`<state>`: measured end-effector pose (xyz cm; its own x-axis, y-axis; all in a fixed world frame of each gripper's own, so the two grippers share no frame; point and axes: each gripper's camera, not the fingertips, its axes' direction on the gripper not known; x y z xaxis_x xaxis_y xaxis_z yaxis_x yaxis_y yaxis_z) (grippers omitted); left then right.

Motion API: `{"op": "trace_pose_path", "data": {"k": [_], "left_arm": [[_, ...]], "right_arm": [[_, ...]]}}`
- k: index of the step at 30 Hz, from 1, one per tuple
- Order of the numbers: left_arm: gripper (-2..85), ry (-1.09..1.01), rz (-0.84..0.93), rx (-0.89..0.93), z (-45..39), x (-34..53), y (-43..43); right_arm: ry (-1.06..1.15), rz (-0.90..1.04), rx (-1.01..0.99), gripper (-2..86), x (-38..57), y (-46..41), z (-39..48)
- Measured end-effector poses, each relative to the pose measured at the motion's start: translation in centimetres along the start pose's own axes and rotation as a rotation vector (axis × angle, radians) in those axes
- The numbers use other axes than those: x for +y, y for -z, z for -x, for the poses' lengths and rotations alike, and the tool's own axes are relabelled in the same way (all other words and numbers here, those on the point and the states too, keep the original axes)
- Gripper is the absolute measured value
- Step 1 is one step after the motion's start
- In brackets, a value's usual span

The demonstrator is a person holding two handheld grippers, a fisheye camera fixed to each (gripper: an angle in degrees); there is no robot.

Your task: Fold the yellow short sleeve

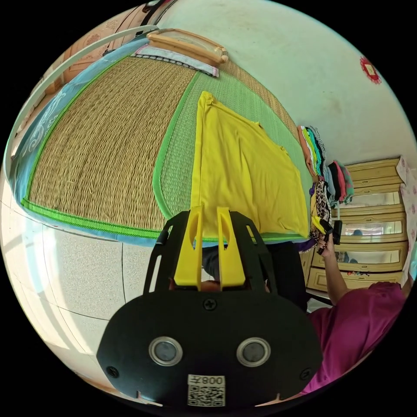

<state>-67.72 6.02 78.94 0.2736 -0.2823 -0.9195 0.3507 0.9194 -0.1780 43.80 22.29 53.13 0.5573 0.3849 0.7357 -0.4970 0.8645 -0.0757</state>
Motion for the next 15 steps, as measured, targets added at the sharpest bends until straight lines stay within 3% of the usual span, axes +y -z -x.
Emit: {"op": "trace_pose_path", "data": {"k": [15], "left_arm": [[3.3,0.012,0.033,0.045,4.3,3.7,0.4]], "right_arm": [[-0.049,0.017,0.079,9.0,6.2,0.4,0.2]]}}
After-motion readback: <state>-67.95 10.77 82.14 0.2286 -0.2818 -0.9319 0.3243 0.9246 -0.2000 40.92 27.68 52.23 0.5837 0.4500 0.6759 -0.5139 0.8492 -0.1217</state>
